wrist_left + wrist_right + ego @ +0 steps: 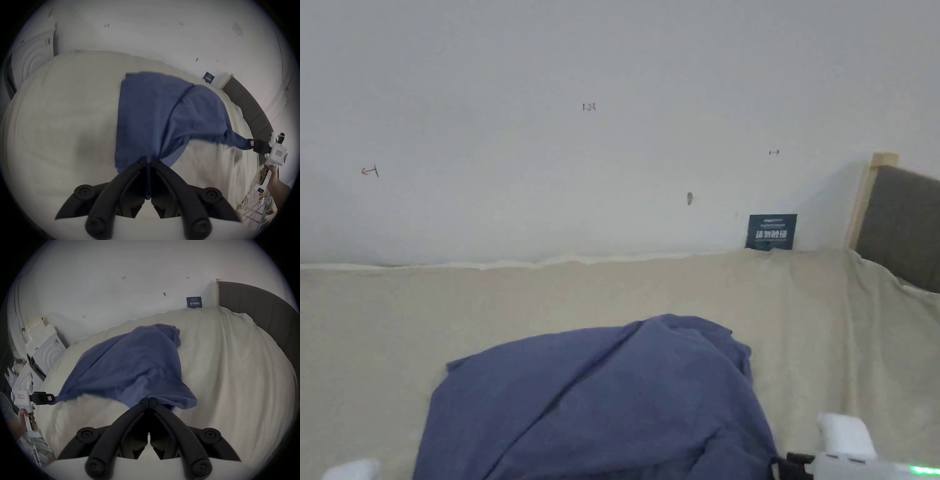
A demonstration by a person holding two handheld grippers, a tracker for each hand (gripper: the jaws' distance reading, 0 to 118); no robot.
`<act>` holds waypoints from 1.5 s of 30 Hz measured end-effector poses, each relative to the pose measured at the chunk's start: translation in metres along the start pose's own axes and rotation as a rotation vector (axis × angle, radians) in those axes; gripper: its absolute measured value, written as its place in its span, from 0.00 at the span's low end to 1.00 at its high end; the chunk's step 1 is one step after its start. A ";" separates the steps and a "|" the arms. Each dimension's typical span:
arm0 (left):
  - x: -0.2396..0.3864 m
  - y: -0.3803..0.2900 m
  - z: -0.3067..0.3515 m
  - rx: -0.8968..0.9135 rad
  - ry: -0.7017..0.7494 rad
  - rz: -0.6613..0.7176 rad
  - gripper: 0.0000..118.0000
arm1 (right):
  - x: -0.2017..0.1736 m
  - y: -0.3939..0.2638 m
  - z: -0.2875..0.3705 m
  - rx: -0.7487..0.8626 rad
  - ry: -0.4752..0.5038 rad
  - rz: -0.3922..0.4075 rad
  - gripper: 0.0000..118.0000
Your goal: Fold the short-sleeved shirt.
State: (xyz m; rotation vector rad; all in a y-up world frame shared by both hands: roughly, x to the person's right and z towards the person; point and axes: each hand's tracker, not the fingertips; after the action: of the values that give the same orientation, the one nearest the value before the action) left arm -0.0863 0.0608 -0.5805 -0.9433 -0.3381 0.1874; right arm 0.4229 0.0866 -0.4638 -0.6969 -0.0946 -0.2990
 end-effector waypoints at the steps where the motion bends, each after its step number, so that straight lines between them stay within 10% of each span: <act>1: -0.004 -0.014 0.006 0.000 -0.002 0.006 0.04 | 0.002 -0.011 0.012 0.015 -0.001 0.018 0.00; 15: 0.005 -0.077 0.131 -0.066 -0.054 -0.117 0.04 | 0.058 -0.060 0.183 -0.011 0.048 0.050 0.00; 31: 0.003 -0.124 0.077 -0.307 0.018 -0.069 0.05 | 0.081 -0.134 0.123 -0.328 -0.181 0.239 0.00; 37: -0.010 -0.130 0.078 -0.302 -0.005 0.001 0.06 | 0.096 -0.130 0.117 -0.362 -0.152 0.141 0.00; 40: -0.013 -0.132 0.082 -0.327 -0.006 -0.012 0.27 | 0.104 -0.127 0.122 -0.388 -0.147 0.105 0.28; 43: -0.016 -0.135 0.092 -0.342 0.016 -0.049 0.45 | 0.119 -0.129 0.130 -0.435 -0.242 0.093 0.94; 45: -0.017 -0.137 0.100 -0.368 0.076 -0.100 0.51 | 0.129 -0.135 0.140 -0.460 -0.306 0.110 0.96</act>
State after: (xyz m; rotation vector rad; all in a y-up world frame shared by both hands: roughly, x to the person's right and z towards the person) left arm -0.1369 0.0527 -0.4180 -1.2904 -0.3551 -0.0045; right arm 0.5072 0.0486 -0.2495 -1.1982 -0.2830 -0.1044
